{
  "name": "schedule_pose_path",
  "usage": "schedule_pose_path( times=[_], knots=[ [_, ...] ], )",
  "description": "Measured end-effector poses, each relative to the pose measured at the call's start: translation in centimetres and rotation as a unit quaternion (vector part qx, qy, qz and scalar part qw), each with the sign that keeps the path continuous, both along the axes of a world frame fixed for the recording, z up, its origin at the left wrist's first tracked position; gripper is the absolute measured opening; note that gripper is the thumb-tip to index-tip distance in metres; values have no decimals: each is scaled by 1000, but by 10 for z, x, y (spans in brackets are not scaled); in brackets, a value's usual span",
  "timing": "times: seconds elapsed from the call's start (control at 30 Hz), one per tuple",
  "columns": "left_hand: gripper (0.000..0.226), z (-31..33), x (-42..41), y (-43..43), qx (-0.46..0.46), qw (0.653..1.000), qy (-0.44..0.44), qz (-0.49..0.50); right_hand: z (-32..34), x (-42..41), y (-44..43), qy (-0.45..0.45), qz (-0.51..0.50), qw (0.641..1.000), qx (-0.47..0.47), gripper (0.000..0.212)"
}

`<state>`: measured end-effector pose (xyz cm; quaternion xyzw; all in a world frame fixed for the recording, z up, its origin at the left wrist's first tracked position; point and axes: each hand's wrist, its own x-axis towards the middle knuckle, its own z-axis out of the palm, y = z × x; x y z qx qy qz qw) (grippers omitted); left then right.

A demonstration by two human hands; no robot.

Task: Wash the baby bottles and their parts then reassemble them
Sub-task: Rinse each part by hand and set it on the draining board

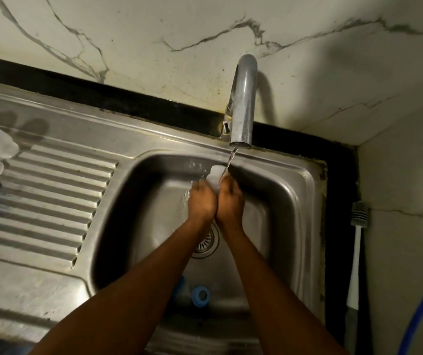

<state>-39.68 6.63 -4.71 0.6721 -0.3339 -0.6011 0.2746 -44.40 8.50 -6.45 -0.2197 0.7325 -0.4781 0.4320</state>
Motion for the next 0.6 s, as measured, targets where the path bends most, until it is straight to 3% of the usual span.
schedule_pose_path(
  times=[0.07, 0.17, 0.23, 0.33, 0.43, 0.53, 0.6],
  knots=[
    [44, 8, 0, 0, -37, 999, 1, -10, -1, -5, -5, -62, -22, 998, 8, 34],
    [41, 6, 1, -6, -75, 996, -20, -42, 6, -5, -2, -81, 7, 997, -16, 38],
    [42, 6, 4, -6, -60, 997, 35, -37, 11, -7, 2, -77, 35, 996, -36, 35],
    [47, 9, 8, -6, 17, 994, 108, -14, 8, -8, 13, 17, 96, 994, -46, 22],
    [44, 8, 11, -8, 92, 984, 152, 6, 5, -9, 27, 150, 110, 981, -59, 33],
    [47, -1, 16, -7, 101, 980, 171, 1, 7, -15, 27, 165, 111, 978, -66, 44],
    [56, 0, 18, -4, 113, 972, 207, -7, 11, -20, 22, 108, 126, 985, -43, 40]
  ],
)
